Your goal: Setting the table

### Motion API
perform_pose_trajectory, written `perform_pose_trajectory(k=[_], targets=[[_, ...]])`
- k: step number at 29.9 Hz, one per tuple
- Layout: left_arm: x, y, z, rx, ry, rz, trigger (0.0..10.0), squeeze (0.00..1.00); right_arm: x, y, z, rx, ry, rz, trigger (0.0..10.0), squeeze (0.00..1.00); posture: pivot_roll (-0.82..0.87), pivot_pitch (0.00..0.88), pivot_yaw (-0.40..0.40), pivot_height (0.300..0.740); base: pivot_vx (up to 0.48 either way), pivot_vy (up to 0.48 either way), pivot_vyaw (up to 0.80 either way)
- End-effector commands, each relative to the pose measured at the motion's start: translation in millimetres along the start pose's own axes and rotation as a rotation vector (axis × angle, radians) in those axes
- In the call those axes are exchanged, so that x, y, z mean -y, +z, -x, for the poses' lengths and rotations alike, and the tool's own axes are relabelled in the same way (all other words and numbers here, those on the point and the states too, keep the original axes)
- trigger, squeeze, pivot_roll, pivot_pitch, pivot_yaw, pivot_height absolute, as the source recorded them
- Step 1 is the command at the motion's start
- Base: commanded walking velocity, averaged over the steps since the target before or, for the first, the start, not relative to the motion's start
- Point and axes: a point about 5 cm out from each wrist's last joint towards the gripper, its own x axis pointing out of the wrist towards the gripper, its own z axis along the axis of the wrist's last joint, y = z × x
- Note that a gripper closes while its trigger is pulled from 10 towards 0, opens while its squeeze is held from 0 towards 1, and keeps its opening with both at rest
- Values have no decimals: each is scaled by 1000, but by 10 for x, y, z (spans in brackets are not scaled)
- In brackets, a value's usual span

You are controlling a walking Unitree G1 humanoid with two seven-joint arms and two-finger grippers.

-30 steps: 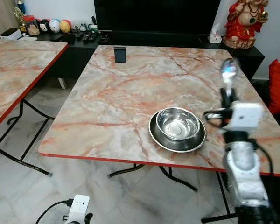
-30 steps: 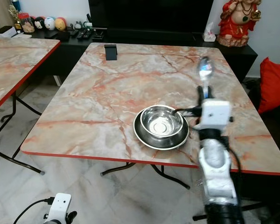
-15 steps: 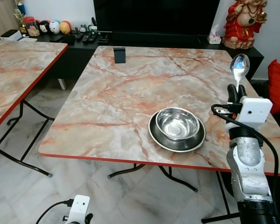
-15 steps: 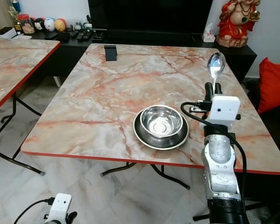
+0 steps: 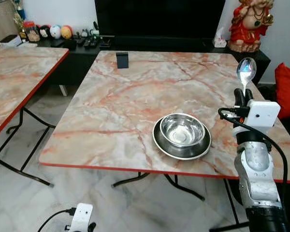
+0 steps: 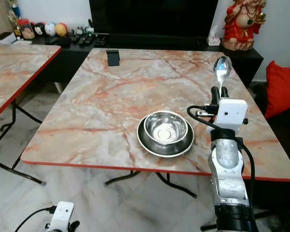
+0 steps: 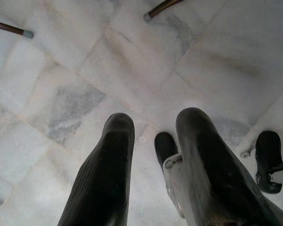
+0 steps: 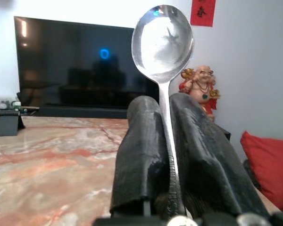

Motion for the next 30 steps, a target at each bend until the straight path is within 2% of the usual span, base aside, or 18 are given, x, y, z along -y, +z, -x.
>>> perform_pose_trajectory(k=[1,9,20,22,26,30], targets=[[-15,-56,9,-29,6,1,10000,0,-29,29,-35,4,2,-8,10000,0,-2,0,-12,731,334,0,0],[-38,-74,15,-35,14,4,10000,0,-69,35,-50,7,10,-15,10000,0,3,0,-14,731,327,0,0],[-33,-116,25,-47,9,8,10000,0,12,-7,29,-34,-31,10,10000,0,-8,0,-12,731,0,0,0],[-36,-147,33,-59,7,6,10000,0,116,2,119,-61,-66,32,10000,0,-18,0,-9,731,0,0,0],[-38,-167,37,-68,1,-2,10000,0,200,4,232,-91,-102,42,10000,0,-25,0,-6,731,0,0,0],[-57,-196,45,-85,-5,-16,10000,0,326,-22,480,-168,-133,69,10000,0,-50,0,14,731,0,0,0]])
